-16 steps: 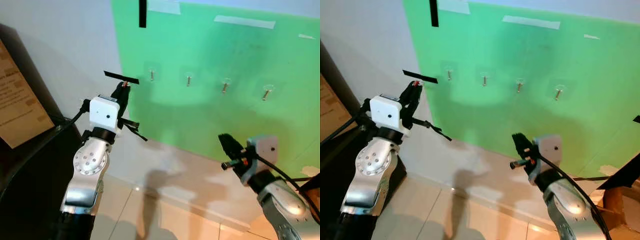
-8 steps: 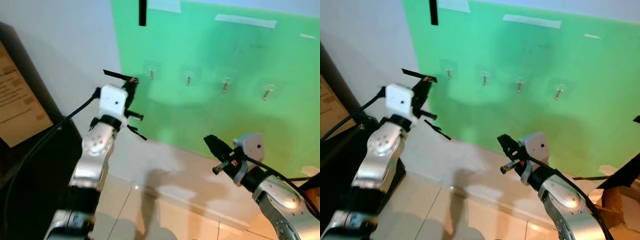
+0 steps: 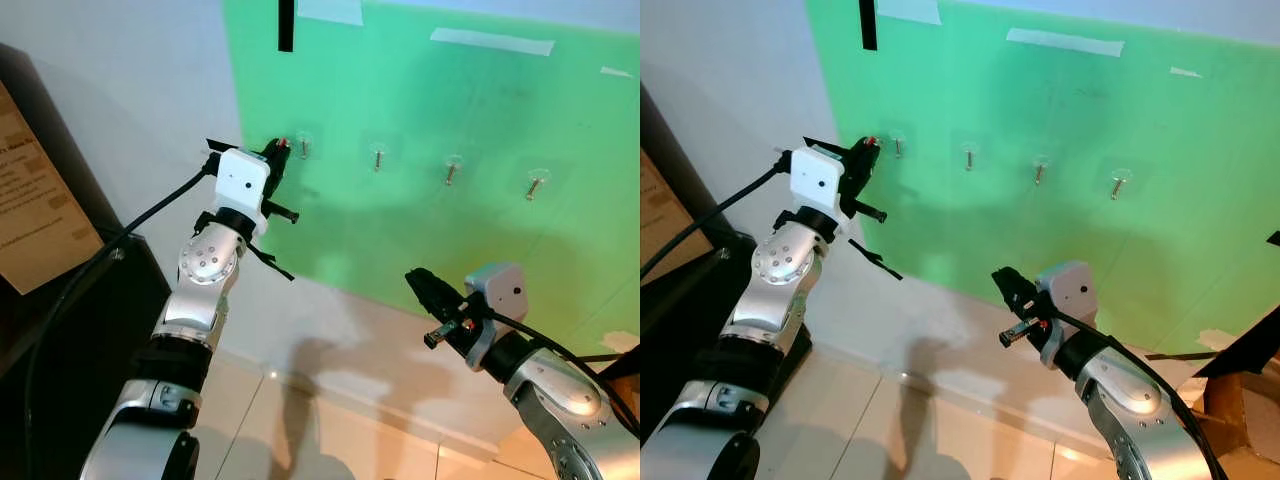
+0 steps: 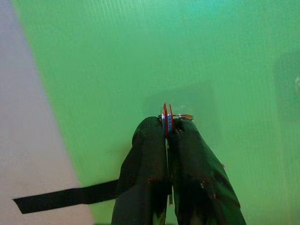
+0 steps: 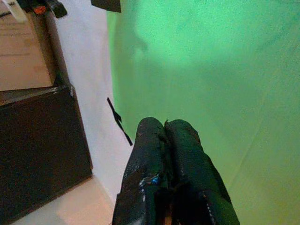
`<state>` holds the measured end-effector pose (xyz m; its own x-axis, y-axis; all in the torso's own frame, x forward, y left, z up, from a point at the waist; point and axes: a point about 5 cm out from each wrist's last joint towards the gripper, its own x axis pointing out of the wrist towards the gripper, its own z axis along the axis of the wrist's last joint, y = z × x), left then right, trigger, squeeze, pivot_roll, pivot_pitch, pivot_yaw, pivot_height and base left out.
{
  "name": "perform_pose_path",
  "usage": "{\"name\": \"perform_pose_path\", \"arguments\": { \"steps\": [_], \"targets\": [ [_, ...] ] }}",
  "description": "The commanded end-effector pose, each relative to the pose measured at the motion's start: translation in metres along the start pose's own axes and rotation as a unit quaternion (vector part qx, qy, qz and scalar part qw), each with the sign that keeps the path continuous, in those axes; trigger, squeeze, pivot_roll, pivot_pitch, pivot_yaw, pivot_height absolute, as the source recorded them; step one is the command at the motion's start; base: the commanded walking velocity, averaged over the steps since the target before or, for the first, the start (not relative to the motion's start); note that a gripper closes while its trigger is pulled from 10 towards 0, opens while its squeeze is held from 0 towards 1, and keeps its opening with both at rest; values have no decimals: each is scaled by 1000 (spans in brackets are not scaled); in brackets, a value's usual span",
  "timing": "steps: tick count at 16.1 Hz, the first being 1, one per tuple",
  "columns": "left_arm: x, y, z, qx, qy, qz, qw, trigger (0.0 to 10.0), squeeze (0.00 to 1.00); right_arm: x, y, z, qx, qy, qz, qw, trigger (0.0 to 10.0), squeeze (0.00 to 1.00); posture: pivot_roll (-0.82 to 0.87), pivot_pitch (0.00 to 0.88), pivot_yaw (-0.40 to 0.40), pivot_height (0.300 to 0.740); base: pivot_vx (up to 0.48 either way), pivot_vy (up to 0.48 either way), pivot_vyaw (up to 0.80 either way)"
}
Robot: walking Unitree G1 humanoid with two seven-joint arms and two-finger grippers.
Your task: Hang keys on a hook
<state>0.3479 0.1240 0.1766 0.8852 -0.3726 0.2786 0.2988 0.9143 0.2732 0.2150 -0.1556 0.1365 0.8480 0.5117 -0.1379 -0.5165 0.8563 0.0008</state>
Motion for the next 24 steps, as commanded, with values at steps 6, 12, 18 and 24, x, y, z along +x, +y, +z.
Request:
{"name": "perform_pose_path", "arguments": {
  "steps": [6,12,18,24],
  "targets": [
    [0,-14,-24,24,76,-55,995,10000,0,-5,4,4,-5,8,29,1000,10000,0,-164,0,35,740,0,0,0],
    [-2,-8,-13,31,22,-17,999,10000,0,-6,4,5,-4,6,36,999,10000,0,-164,0,29,740,0,0,0],
    [-20,-13,-10,-33,-53,83,995,10000,0,-6,4,6,-6,2,58,998,10000,0,-172,0,21,740,0,0,0],
    [-17,-7,-21,-58,-34,103,992,10000,0,-4,1,8,-11,-2,60,998,10000,0,-176,0,14,740,0,0,0]
  ]
}}
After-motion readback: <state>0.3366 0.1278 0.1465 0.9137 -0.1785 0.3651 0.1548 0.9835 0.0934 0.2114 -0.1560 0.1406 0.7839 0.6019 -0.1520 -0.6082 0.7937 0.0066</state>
